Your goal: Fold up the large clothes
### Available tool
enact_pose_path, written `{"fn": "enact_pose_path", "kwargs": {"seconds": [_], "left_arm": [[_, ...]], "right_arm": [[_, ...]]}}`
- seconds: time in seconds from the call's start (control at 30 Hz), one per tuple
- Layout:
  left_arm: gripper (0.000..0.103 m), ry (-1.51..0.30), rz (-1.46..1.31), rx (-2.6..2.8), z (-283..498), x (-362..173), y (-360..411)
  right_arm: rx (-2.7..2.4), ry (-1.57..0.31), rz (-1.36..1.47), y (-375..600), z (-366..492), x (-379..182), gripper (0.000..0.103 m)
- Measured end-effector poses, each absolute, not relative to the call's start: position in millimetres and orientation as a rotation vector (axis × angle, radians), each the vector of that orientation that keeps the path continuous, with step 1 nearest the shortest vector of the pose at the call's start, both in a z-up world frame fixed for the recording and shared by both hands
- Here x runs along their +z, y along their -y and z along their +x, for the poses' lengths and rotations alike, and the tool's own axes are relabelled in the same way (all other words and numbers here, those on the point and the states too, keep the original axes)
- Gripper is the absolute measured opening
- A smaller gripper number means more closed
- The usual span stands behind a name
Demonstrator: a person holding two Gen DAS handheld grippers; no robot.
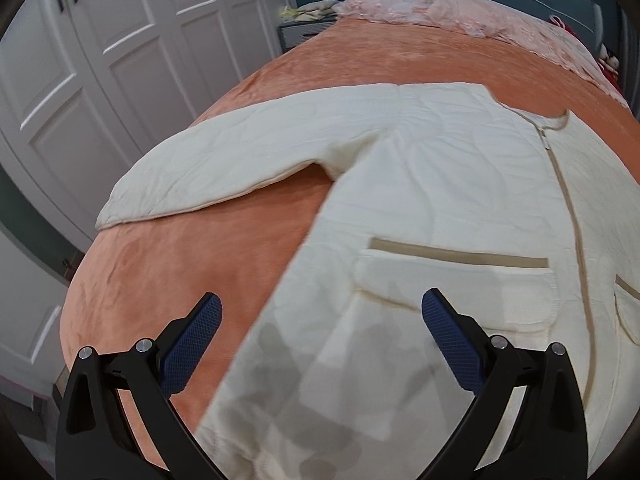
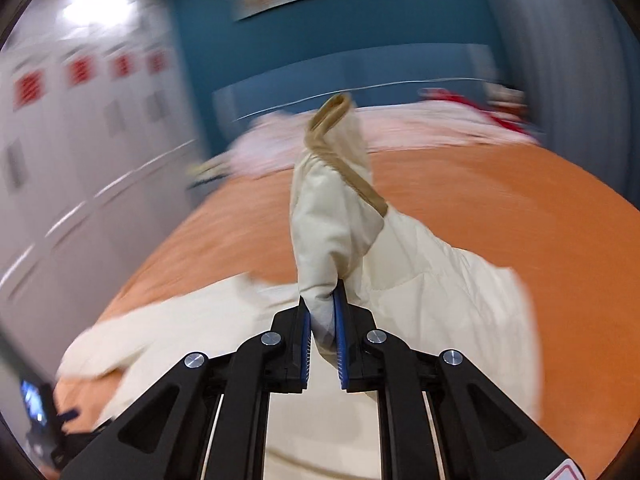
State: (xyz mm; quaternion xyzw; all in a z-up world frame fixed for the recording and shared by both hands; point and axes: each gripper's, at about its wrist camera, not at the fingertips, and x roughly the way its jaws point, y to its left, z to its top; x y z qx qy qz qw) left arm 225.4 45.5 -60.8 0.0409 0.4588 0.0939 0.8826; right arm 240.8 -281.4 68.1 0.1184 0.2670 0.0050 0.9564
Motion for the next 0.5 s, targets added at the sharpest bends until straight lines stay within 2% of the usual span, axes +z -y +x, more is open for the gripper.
{"fn": "enact_pose_path", "kwargs": {"seconds": [0.3, 0.47, 0.5], "left_arm": [[0.098, -0.961, -0.009, 0.199, 227, -61, -93], [0.098, -0.966, -0.079, 0.144, 231, -60, -105], [0.098, -0.965, -0.095, 0.128, 232, -59, -106]], "right_arm": [[0.307, -0.764, 0.058, 85, 305, -18, 0.011], [0.345, -0.874, -0.023, 46, 299, -62, 0.025], [0.357, -0.888, -0.020, 42, 297, -67, 0.034]]}}
